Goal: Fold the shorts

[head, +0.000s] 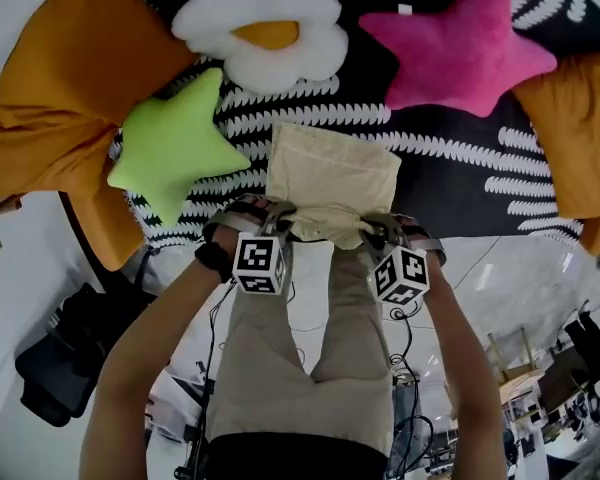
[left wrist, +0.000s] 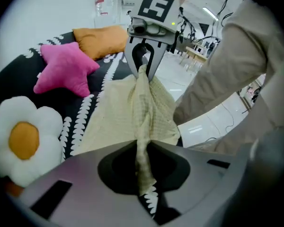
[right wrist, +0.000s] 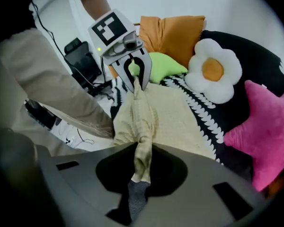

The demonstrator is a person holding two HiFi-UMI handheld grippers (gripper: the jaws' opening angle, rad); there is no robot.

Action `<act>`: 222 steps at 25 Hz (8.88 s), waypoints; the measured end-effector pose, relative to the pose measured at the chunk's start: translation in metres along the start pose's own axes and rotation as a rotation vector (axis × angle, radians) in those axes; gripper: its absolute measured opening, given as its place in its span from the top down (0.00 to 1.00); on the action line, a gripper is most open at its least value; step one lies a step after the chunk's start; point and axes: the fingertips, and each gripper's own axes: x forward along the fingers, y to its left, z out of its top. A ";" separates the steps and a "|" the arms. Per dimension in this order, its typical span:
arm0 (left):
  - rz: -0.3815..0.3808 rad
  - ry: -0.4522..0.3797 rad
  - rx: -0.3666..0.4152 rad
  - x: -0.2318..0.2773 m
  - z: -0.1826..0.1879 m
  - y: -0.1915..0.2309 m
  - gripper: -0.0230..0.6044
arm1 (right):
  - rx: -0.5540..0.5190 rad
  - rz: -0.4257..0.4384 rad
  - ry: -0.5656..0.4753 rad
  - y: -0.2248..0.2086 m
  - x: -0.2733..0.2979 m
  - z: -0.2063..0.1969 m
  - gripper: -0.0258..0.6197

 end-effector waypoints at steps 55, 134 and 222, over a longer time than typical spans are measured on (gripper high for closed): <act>0.182 -0.063 0.126 -0.053 0.002 0.115 0.59 | 0.922 -0.692 -0.239 -0.046 -0.017 0.004 0.58; -0.056 -0.012 0.187 0.014 -0.027 0.098 0.86 | 0.632 -0.251 -0.233 -0.085 0.048 0.035 0.88; 0.766 -1.200 -0.341 -0.719 0.121 0.108 0.65 | 0.354 -1.190 -0.872 0.019 -0.598 0.450 0.78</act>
